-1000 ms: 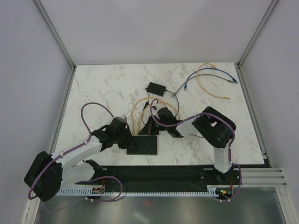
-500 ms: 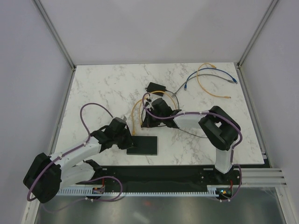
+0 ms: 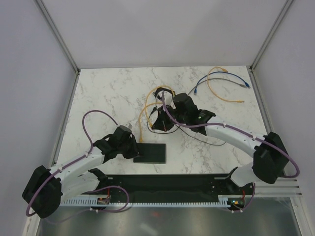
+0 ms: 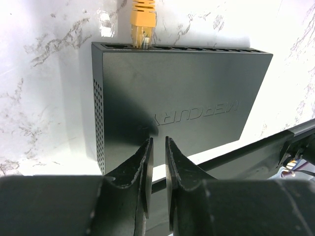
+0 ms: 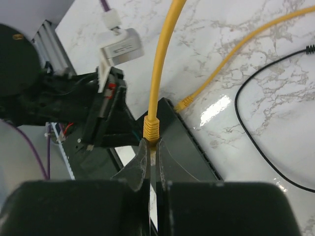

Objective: Pull the plug from the switch port

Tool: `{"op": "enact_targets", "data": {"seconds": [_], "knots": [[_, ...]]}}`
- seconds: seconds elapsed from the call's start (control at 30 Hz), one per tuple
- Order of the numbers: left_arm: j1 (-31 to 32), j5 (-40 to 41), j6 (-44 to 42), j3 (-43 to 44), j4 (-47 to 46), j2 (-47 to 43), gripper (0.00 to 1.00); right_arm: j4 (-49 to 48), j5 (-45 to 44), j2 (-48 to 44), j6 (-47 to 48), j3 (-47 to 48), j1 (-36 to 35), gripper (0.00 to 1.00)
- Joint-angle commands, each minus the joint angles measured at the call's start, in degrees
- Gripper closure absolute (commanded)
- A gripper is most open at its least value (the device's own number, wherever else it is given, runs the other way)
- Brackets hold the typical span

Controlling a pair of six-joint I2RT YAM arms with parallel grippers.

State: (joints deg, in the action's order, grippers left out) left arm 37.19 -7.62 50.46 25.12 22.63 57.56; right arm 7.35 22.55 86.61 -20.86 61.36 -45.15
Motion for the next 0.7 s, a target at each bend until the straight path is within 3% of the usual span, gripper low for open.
{"op": "enact_targets", "data": {"seconds": [0.0, 0.1, 0.27, 0.47, 0.67], "knots": [[-0.2, 1.0, -0.6, -0.5, 0.2, -1.0, 0.77, 3.0, 5.0, -7.1, 6.9, 3.8, 0.0, 1.00], [-0.2, 0.7, -0.7, -0.3, 0.2, -1.0, 0.77, 4.7, 5.1, -11.6, 8.5, 6.2, 0.1, 1.00], [-0.2, 0.5, -0.5, -0.5, 0.2, -1.7, 0.77, 5.7, -3.8, -18.7, 9.9, 9.0, 0.5, 1.00], [-0.2, 0.5, -0.4, -0.8, 0.1, -2.1, 0.77, 0.4, -34.2, -26.3, 2.2, 4.9, 3.1, 1.00], [-0.2, 0.1, -0.3, -1.0, 0.1, -2.8, 0.77, -0.1, -36.5, -21.8, -4.0, 4.2, 14.5, 1.00]]}}
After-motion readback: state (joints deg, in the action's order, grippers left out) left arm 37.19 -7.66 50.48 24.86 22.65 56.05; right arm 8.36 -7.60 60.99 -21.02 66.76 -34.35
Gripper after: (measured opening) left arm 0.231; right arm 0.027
